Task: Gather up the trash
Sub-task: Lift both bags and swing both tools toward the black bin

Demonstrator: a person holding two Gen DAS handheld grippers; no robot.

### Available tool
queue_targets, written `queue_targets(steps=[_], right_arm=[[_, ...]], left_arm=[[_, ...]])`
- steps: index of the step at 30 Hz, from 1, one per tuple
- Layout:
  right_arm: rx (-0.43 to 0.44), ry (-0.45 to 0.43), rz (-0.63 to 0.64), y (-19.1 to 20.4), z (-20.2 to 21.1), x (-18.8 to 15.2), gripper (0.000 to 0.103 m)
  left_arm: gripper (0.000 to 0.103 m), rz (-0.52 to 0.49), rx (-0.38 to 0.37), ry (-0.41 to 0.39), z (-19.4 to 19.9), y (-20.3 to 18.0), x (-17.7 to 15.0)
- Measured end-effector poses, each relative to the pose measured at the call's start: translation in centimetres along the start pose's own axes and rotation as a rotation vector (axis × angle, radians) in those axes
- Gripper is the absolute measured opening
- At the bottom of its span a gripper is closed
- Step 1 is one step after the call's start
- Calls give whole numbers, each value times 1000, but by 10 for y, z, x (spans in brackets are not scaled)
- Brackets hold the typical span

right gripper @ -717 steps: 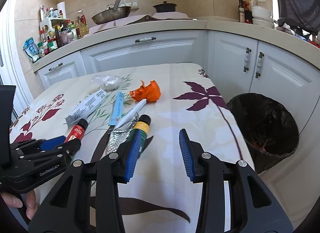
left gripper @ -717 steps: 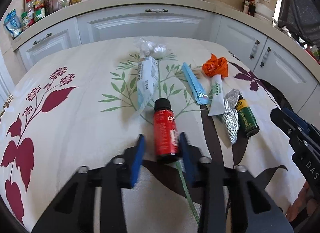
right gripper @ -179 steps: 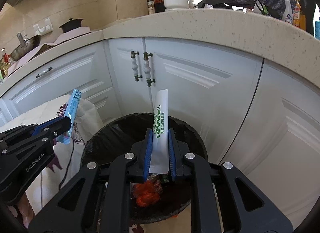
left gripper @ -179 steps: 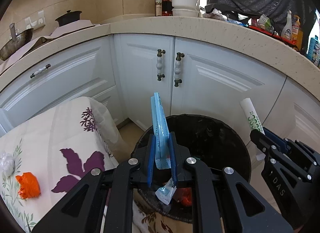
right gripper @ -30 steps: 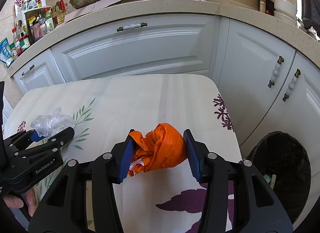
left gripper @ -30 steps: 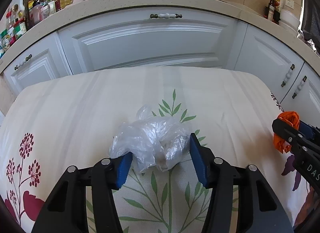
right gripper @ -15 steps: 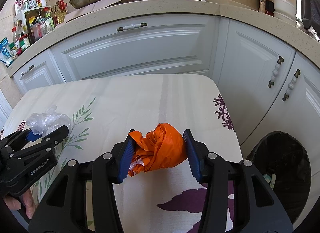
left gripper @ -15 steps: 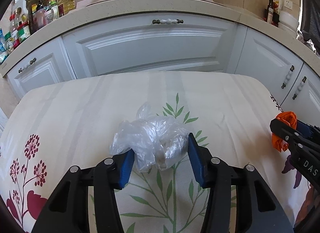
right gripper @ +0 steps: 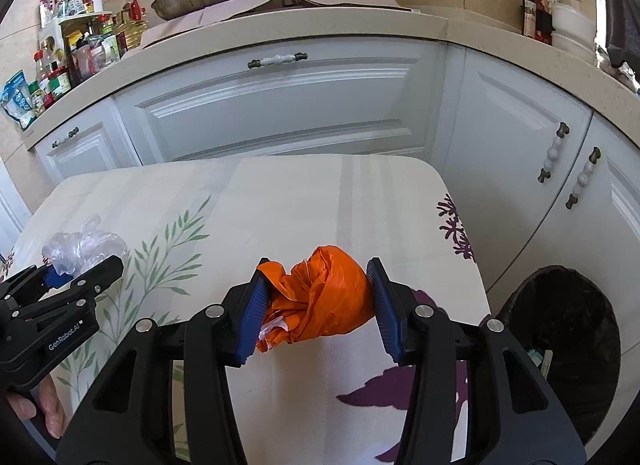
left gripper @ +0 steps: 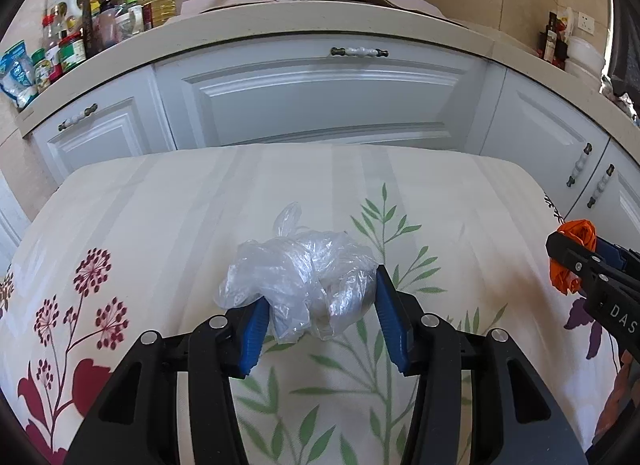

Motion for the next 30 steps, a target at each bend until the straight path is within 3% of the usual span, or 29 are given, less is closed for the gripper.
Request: queue_targets(steps=[30], right_arm=[[81,-21,39,57,73,-49,47]], left_arm=[[49,19,4,-62,83,24,-41]])
Point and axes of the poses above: each gripper's, at about its wrist camera, not at the fingertips, and z roughly against the way its jaws point, y to its left, x to its top, the point moved 5 cm from there along -z, roughly the way its jaws point, and after that the axes turned 3 degrees about -y, right-handed, at the moved point
